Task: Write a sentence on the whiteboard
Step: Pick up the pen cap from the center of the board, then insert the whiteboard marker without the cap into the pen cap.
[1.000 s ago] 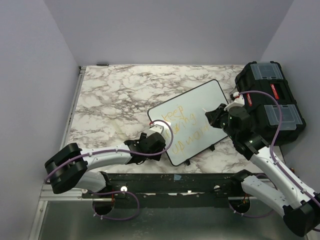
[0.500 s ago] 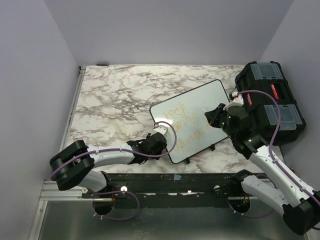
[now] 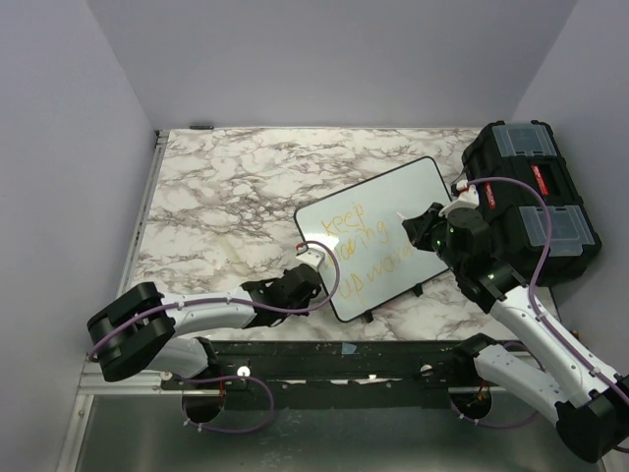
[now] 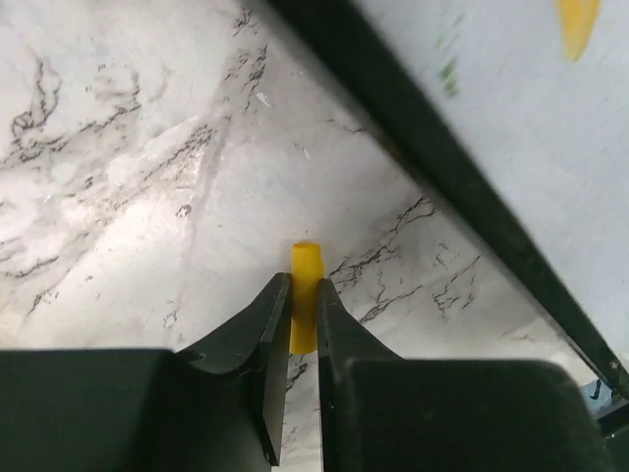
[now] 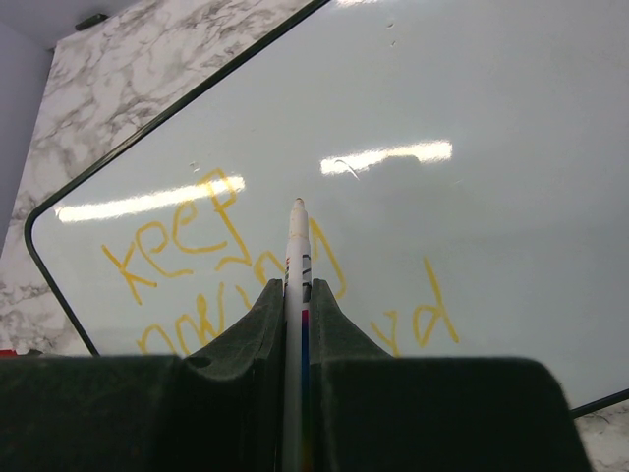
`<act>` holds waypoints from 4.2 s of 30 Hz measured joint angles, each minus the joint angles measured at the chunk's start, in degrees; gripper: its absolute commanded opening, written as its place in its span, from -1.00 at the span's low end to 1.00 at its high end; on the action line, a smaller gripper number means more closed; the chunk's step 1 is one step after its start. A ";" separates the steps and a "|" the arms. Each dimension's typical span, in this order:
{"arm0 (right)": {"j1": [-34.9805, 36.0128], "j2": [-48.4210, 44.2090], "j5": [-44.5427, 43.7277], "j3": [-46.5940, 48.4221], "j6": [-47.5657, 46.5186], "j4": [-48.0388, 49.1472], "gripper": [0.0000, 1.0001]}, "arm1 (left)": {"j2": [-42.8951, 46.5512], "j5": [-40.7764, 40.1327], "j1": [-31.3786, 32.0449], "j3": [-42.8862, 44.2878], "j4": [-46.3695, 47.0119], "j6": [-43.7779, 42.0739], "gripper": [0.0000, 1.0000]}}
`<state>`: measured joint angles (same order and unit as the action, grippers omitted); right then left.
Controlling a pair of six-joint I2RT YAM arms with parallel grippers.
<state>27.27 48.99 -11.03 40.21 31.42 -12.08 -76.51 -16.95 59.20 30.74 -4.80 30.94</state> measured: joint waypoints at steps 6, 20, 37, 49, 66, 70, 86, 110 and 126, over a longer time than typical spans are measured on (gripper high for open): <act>0.00 0.00 0.17 0.00 0.00 0.00 -0.99 | 2.36 0.57 0.00 -2.21 0.42 2.67 -0.40; 0.00 0.11 0.52 0.00 0.04 0.04 -0.99 | 3.76 3.32 0.00 -5.31 5.62 7.23 -1.00; 0.00 3.34 23.54 0.96 -1.05 6.14 -0.99 | 23.30 5.66 0.02 -1.31 -9.03 1.53 -1.00; 0.00 7.74 48.41 2.10 -0.59 13.79 -0.99 | 34.88 9.75 0.02 -0.28 -10.54 -9.05 -1.00; 3.26 10.71 57.31 2.97 -1.46 14.01 -0.99 | 36.24 18.25 0.02 -0.04 -1.14 -28.26 -1.00; 3.69 10.62 57.27 3.48 -1.66 11.96 -0.99 | 38.58 18.27 0.02 -2.16 2.01 -34.16 -1.00; 4.76 8.96 57.16 3.89 -2.56 5.29 -0.99 | 36.89 18.03 0.02 -3.74 6.23 -44.28 -1.00; 6.40 10.84 56.35 3.89 -2.56 4.98 -0.99 | 38.97 18.10 0.00 -3.37 7.76 -46.12 -1.00; 6.54 10.84 55.19 3.89 -2.49 5.60 -0.99 | 39.50 19.41 0.00 -3.37 7.58 -46.18 -1.00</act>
<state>33.80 59.83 44.16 44.10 28.93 -6.48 -37.01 2.46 59.20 27.38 2.79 -15.25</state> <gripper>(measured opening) 0.125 0.057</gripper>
